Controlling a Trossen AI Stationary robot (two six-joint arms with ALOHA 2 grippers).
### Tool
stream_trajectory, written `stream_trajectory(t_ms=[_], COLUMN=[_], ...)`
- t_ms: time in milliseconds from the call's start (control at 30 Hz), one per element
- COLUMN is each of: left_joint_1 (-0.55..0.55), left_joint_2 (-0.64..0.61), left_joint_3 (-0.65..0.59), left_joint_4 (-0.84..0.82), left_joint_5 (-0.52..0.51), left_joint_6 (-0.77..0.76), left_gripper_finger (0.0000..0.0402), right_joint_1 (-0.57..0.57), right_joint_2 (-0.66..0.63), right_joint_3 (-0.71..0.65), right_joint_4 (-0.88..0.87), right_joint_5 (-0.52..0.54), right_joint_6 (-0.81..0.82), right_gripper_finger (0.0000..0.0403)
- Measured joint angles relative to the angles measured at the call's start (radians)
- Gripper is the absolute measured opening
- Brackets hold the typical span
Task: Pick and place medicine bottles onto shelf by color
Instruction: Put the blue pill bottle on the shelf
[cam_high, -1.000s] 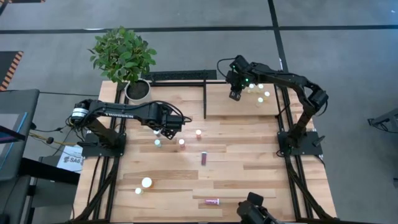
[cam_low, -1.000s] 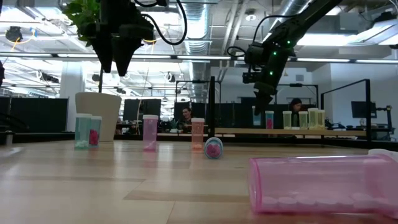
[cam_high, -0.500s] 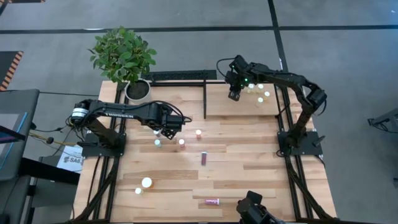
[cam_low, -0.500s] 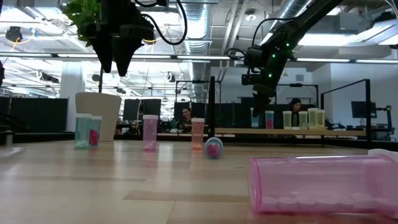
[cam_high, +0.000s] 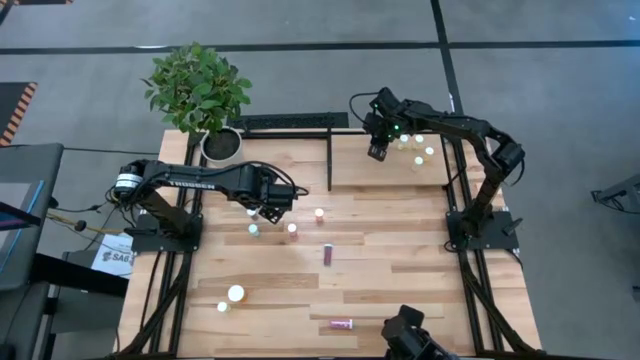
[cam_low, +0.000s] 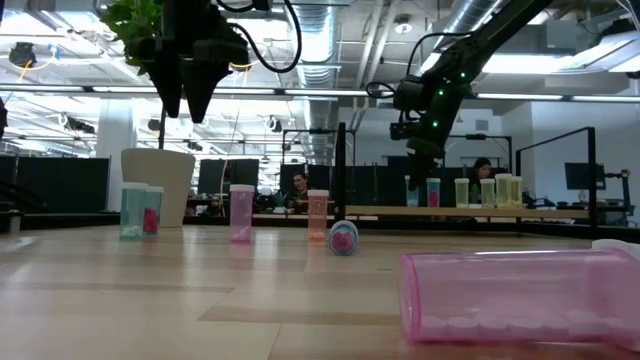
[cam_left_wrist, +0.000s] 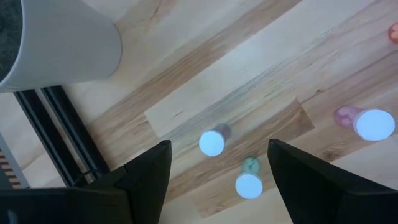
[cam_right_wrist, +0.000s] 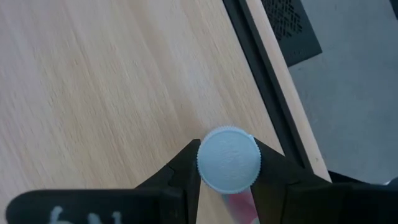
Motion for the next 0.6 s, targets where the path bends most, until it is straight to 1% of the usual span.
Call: stream_trajectory(t_ms=[600], left_joint_1=[0.0], left_joint_2=[0.0], left_joint_3=[0.0], left_joint_4=[0.013], left_joint_5=[0.0], left_joint_6=[0.0], left_gripper_finger=[0.0254], right_joint_1=[-0.001], right_joint_2=[0.0], right_joint_3=[0.0], right_joint_4=[0.006], right_joint_5=[0.001], right_joint_6=[0.114], right_gripper_finger=[0.0128])
